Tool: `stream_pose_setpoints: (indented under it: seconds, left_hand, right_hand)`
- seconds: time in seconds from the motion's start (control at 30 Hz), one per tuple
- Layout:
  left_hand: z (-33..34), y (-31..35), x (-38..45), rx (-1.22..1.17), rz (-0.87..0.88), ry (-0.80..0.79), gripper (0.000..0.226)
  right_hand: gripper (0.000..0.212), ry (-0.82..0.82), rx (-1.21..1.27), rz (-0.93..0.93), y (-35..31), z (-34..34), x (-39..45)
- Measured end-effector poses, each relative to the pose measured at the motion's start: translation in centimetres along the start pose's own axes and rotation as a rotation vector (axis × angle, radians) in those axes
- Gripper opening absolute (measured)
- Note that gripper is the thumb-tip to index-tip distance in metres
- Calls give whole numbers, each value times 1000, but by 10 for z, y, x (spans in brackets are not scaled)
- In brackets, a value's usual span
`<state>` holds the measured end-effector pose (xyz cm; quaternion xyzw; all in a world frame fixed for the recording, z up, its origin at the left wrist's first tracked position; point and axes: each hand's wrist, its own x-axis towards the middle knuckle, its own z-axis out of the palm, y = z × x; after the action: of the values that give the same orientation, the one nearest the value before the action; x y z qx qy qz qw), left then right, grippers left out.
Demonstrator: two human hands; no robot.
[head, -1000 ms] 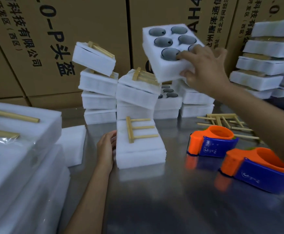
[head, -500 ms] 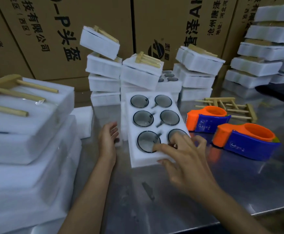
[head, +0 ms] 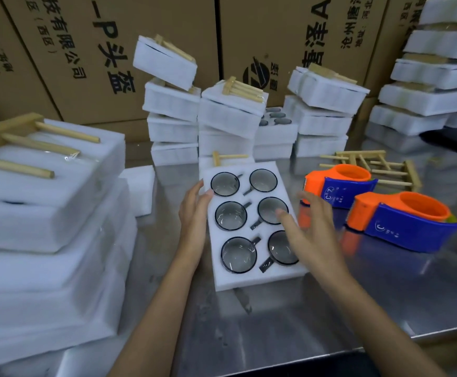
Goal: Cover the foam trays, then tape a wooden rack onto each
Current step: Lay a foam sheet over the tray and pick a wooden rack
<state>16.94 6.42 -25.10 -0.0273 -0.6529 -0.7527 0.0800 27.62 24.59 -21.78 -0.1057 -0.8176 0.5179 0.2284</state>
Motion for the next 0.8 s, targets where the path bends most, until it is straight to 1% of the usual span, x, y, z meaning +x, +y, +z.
stream_pose_setpoints:
  seconds: [0.03,0.07,0.1,0.2,0.27,0.33,0.37,0.43,0.47,0.53,0.6,0.63,0.67,0.73,0.8]
  left_hand:
    - [2,2,0,42,12,21,55]
    - [4,5,0,87,31,26,53]
    - [6,7,0,124,53,17,49]
    - [4,11,0,187,96,-23,41]
    - [2,15,2,206,109,-30,34]
    - [4,21,3,187,100,-34,20]
    - [5,22,4,159,97,-10,16]
    - [3,25,10,158,88,96,19]
    - [0,25,18,227,81,172,20]
    - [-13,25,42,536,42,314,23]
    - [-30,28,69,867,-52,390,44]
    - [-39,30,81,964,-103,413,53]
    - [-47,30,91,1013,-157,427,60]
    - [-60,26,103,1026,-259,426,64]
    - [-67,19,109,1061,-300,412,57]
  right_hand:
    - [58,-88,73,148,-1,2,9]
    - [62,-170,156,257,-1,4,16]
    - [57,-216,216,306,1,7,22]
    - [30,-176,277,292,8,7,26]
    - [27,-173,327,301,11,4,27]
    - [27,-190,370,316,10,1,27]
    - [26,-199,382,322,10,2,27]
    - [24,-205,384,344,12,3,28]
    - [25,-205,387,356,14,3,28]
    - [25,-200,419,373,16,5,29]
    - [26,-187,487,376,17,10,32]
    - [27,-180,520,378,19,13,34]
    - [28,-177,551,379,20,15,36]
    - [31,-178,618,398,24,20,41]
    - [34,-181,670,410,27,26,49]
